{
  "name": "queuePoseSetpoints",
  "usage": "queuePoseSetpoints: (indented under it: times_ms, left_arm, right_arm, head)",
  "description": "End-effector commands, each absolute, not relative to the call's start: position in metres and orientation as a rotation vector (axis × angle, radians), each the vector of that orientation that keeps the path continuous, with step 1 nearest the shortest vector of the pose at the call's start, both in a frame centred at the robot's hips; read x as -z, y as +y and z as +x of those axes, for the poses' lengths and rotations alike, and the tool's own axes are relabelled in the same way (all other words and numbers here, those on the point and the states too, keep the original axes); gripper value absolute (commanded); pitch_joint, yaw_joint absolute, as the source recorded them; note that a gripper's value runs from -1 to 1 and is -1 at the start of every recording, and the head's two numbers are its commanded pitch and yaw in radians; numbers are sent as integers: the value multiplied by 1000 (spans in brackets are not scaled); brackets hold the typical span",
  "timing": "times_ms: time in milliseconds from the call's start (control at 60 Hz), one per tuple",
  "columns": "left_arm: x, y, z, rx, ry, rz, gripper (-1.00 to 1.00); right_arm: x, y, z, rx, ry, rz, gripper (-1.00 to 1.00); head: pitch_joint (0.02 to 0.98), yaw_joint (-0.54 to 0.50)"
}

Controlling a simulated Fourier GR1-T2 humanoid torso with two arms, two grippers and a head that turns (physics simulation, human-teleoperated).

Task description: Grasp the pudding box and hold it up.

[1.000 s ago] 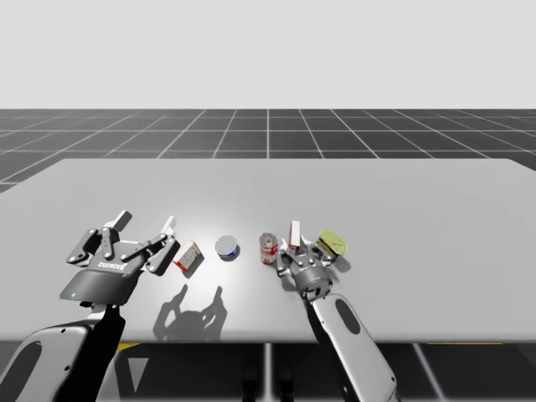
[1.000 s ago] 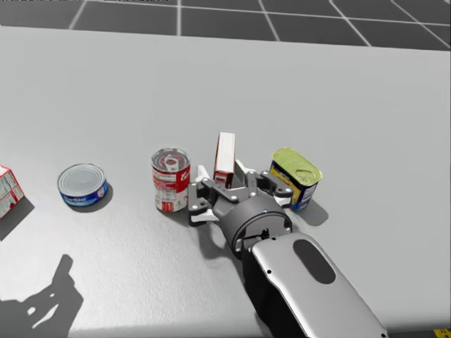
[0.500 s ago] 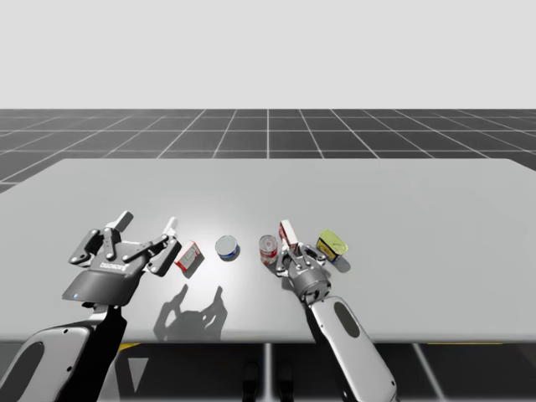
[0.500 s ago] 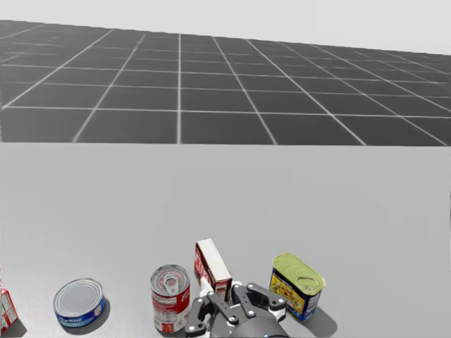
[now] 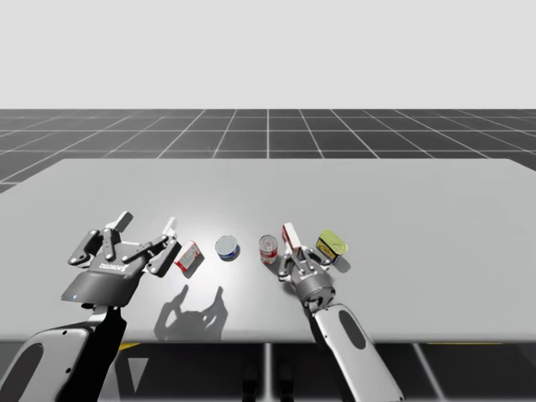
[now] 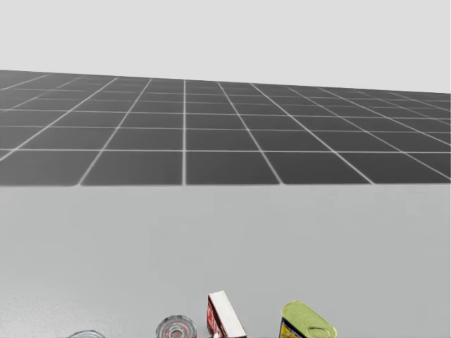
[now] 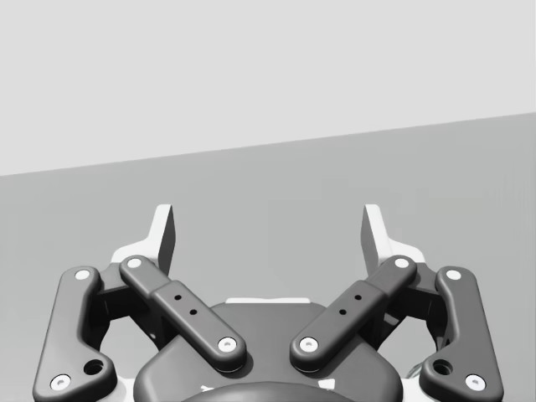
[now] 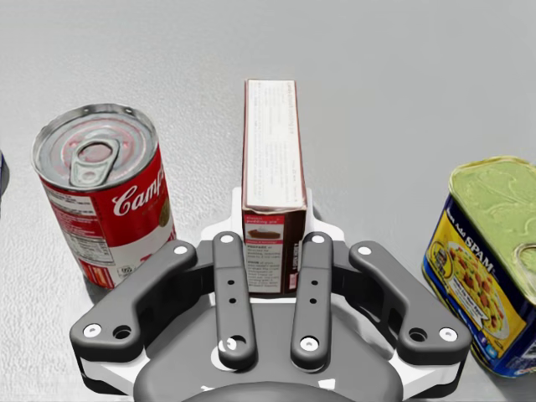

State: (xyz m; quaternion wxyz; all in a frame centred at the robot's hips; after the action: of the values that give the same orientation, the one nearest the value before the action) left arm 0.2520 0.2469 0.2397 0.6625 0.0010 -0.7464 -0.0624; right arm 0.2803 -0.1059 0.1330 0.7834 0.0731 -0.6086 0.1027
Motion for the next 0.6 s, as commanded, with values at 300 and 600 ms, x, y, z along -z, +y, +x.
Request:
queuePoseSetpoints:
  times_ms: [300, 600]
  left_arm:
    - [-243, 250, 251, 115, -1692, -12, -1000]
    - [-244, 252, 252, 112, -1693, -7, -1000]
  right_arm:
    - [-216, -118, 286, -190, -1494, 76, 1000]
    - [-287, -126, 284, -173, -1667, 67, 1000]
  head:
    - [404, -119]
    - [395, -109]
